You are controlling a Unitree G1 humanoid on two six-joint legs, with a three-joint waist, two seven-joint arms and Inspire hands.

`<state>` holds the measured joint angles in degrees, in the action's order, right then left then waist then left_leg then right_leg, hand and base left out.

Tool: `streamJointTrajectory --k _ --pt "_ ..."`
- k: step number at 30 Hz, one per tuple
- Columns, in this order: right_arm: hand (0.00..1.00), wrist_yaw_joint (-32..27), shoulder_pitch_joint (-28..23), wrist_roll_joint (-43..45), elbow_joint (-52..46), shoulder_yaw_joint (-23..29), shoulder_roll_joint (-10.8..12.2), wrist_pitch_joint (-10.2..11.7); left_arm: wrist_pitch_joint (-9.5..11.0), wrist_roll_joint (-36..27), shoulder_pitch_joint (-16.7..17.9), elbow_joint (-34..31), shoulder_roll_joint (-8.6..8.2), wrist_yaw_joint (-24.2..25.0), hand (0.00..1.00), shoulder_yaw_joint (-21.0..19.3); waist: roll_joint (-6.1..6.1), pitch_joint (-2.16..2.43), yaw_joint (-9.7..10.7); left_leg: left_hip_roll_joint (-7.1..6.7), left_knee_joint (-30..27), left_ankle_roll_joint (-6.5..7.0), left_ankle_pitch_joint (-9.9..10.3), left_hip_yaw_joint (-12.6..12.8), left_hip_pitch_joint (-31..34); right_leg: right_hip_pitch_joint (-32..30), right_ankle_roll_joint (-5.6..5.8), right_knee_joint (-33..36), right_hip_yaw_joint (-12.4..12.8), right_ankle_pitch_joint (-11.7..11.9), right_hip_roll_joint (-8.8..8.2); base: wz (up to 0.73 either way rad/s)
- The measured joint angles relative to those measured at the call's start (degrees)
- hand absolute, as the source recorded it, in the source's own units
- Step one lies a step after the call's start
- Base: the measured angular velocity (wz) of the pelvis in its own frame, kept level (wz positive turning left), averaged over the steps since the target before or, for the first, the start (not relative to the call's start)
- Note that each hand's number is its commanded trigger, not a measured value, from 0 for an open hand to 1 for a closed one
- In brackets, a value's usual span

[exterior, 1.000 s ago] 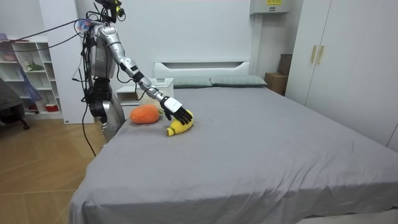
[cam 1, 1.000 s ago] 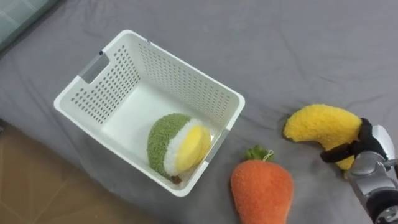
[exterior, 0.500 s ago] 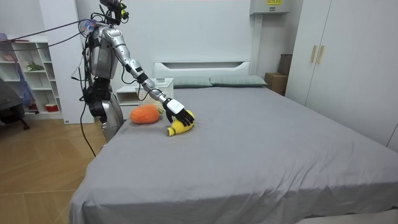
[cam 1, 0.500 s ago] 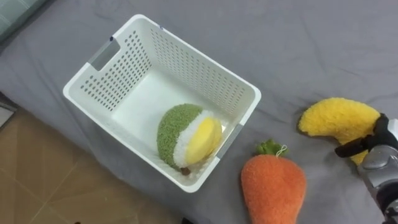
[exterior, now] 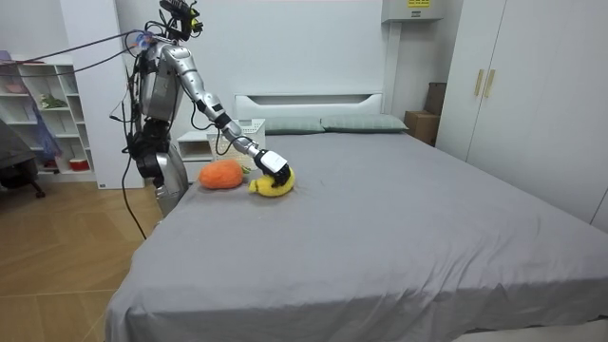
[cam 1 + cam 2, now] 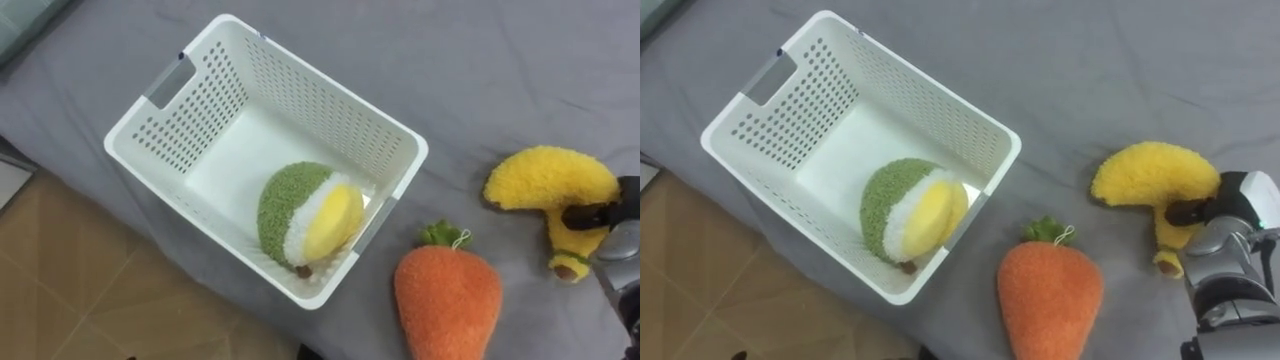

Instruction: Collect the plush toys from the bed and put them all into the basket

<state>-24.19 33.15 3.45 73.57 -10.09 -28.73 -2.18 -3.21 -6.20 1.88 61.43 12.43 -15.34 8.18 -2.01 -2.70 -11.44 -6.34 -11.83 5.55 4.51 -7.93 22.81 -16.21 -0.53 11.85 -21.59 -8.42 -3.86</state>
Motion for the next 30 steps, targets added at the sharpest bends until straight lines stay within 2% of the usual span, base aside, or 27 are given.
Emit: streamJointTrajectory --k 7,9,13,16,17,20,22,24,25,27,30 --pt "1.00 0.55 -0.27 -0.81 -0.03 0.07 0.00 1.38 0.77 0.07 -0.03 -0.67 0.00 0.38 0.00 -0.08 0.20 0.12 0.20 -0.32 -0.06 0.25 -0.18 -0.07 -0.04 0.06 0.26 0.02 0.08 -0.16 -0.27 0.00" --pt "1.00 0.58 -1.11 -0.78 0.01 0.12 0.00 2.37 0.76 0.07 -0.02 -0.89 0.00 0.58 0.00 -0.14 0.29 0.19 0.30 -0.36 -0.08 0.27 -0.19 -0.05 -0.37 0.50 0.26 0.02 -0.02 -0.16 -0.30 0.00" --pt "1.00 0.59 -1.63 -0.59 -0.40 0.62 -0.02 2.51 0.73 -0.11 0.27 -0.88 0.01 0.58 0.00 -0.23 0.46 0.38 1.01 -0.37 -0.07 0.27 -0.19 -0.08 -0.97 1.09 0.29 0.29 -0.17 -0.18 -0.35 0.01" --pt "1.00 0.50 -1.67 -0.24 -1.21 1.45 -0.06 2.35 0.75 -1.17 0.50 -1.14 0.06 0.55 0.00 -0.23 0.35 0.80 2.06 -0.34 0.00 0.34 -0.23 -0.03 -1.61 1.34 0.34 1.02 -0.23 -0.21 -0.52 -0.02" --pt "1.00 0.41 -1.67 -0.25 -1.33 1.58 -0.06 2.34 0.80 -1.18 0.65 -1.30 0.09 0.50 0.00 -0.23 0.18 1.32 2.33 -0.35 0.00 0.39 -0.26 0.15 -1.90 1.56 0.35 1.03 -0.05 -0.22 -0.57 -0.08" --pt "1.00 -0.29 -2.68 -0.22 -4.13 2.35 -0.06 2.30 1.15 -0.87 0.95 -1.93 0.14 0.13 0.00 -0.32 -0.26 1.56 2.44 -0.33 0.38 0.41 -0.26 1.40 -4.63 3.81 0.52 0.94 1.13 -0.33 -0.67 -0.15" --pt "1.00 -0.55 -3.47 0.53 -8.07 2.51 -0.06 2.15 1.37 -0.86 1.39 -2.65 0.41 0.06 0.00 -1.20 -0.39 1.65 3.18 -0.26 0.79 0.43 -0.25 1.84 -6.08 5.13 0.62 0.82 1.18 -0.39 -0.70 -0.10" --pt "1.00 -0.81 -5.93 0.60 -17.21 2.51 -0.05 2.12 1.70 -0.87 2.35 -4.12 1.82 0.02 0.00 -1.60 -1.13 2.17 4.16 0.01 1.13 0.44 -0.24 2.71 -7.08 5.91 0.58 0.76 1.11 -0.43 -0.61 -0.09" --pt "1.00 -0.81 -6.49 0.66 -19.30 2.51 -0.05 2.12 1.87 -0.86 2.53 -4.29 1.98 0.02 0.00 -1.69 -1.21 2.22 4.53 0.02 1.15 0.44 -0.24 2.88 -7.49 6.32 0.58 0.75 1.17 -0.43 -0.60 -0.07" --pt "1.00 -0.63 -10.41 2.36 -29.28 2.70 0.09 1.93 2.26 -0.74 3.27 -4.12 1.90 0.13 0.00 -3.01 -1.71 2.53 4.65 0.19 1.82 0.50 -0.18 3.34 -9.97 8.19 0.57 0.68 2.54 -0.45 -0.41 -0.14" --pt "1.00 -0.61 -14.50 5.52 -39.91 2.70 0.31 1.90 2.25 -0.46 4.38 -4.03 1.70 0.24 0.00 -4.31 -2.19 2.69 4.72 0.21 2.35 0.52 -0.10 3.71 -12.54 10.92 0.59 -0.37 2.62 -0.46 -0.29 -0.08"
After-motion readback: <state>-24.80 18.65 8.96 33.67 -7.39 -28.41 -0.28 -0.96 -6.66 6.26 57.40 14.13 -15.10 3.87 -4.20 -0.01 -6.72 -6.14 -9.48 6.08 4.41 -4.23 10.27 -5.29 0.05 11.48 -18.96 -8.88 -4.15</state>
